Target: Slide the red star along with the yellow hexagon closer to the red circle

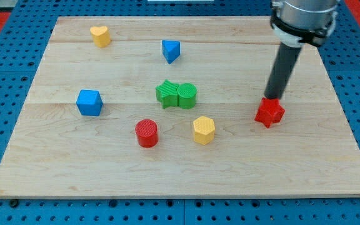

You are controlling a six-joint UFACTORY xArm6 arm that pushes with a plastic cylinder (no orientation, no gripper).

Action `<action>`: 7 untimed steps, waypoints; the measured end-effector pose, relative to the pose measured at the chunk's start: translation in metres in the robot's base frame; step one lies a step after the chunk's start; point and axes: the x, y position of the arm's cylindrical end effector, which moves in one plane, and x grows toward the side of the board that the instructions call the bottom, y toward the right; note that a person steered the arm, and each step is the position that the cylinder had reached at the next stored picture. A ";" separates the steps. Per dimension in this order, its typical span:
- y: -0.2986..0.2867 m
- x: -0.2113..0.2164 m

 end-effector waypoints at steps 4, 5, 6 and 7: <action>-0.083 0.034; -0.094 0.049; -0.140 0.049; -0.181 0.049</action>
